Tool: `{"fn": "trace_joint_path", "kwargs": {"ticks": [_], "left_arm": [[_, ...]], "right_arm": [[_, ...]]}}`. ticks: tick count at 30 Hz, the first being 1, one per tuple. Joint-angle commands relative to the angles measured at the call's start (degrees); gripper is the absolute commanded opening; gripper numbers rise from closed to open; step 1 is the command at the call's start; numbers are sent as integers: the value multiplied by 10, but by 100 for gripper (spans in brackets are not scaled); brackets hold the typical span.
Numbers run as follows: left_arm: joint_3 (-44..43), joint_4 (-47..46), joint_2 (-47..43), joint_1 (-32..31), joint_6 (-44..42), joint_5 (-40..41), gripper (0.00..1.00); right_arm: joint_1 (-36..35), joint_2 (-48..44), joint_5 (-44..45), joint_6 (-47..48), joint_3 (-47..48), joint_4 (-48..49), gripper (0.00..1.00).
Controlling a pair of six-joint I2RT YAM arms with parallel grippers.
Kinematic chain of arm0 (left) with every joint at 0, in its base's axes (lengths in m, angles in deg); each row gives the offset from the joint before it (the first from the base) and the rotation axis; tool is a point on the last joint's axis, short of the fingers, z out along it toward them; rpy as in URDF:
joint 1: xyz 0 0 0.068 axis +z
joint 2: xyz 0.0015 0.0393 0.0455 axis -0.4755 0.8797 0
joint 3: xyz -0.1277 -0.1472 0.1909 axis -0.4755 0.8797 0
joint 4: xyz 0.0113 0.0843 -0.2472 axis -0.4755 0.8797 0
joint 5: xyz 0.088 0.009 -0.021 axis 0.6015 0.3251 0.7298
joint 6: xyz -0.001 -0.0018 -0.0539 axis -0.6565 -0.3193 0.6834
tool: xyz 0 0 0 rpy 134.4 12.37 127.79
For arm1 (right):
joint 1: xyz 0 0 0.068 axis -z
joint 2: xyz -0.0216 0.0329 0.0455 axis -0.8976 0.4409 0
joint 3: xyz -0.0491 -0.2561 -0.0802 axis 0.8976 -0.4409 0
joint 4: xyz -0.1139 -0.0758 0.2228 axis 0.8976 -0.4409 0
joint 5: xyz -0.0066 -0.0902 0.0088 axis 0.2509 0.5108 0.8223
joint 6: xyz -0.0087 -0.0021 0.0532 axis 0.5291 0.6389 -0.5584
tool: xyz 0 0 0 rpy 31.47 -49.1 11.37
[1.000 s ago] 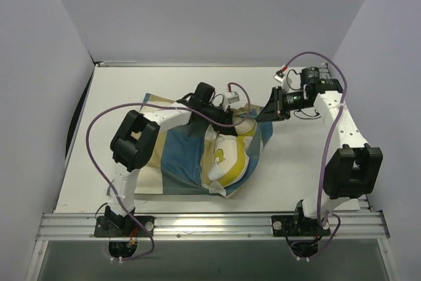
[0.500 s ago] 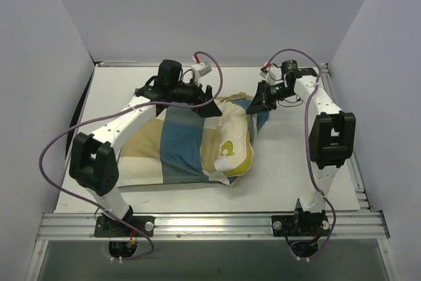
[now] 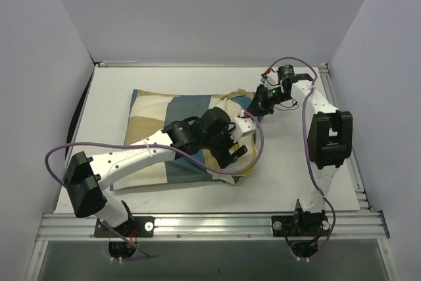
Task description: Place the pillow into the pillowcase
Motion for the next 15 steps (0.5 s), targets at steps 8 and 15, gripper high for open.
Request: {"fn": "trace_joint_path", "kwargs": {"ticks": [8, 15], "left_arm": [[10, -65, 30, -162, -11, 244, 97], [-3, -101, 97, -202, -61, 347, 98]], "right_arm": [[-4, -86, 2, -57, -41, 15, 0], [-3, -92, 2, -59, -53, 14, 0]]}}
